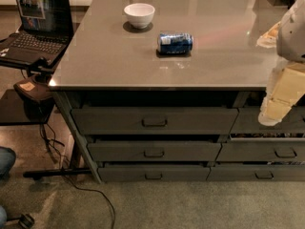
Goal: Open bottom drawer
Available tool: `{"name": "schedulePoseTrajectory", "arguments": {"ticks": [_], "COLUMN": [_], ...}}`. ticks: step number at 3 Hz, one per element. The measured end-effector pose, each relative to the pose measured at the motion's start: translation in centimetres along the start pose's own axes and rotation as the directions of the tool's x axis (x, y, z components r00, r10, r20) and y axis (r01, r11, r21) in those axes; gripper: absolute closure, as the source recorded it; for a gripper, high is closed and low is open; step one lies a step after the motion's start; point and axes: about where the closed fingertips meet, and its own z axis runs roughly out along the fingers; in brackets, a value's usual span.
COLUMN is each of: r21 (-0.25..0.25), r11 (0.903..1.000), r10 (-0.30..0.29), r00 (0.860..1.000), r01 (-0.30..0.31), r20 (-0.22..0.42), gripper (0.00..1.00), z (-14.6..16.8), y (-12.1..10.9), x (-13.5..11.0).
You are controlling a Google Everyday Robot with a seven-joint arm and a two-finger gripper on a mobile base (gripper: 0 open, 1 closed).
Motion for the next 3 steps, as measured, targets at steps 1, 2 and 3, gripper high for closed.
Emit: {"name": "schedulePoseTrajectory", "arguments": {"ticks": [1,2,3], "r21": [0.0,-0.006,-0.017], "r11": [1.0,1.0,0.9998], "r10": [0.0,-0.004,-0.009], "r00": [1.0,1.0,0.992], "r01": [0.0,0.004,0.012], "r20": [0.0,0.02,0.123], "gripper": [0.0,0.0,0.0], "z": [0.0,1.0,2.9], "y": [0.0,1.0,4.9], "x": [0.0,-0.5,-3.6]}}
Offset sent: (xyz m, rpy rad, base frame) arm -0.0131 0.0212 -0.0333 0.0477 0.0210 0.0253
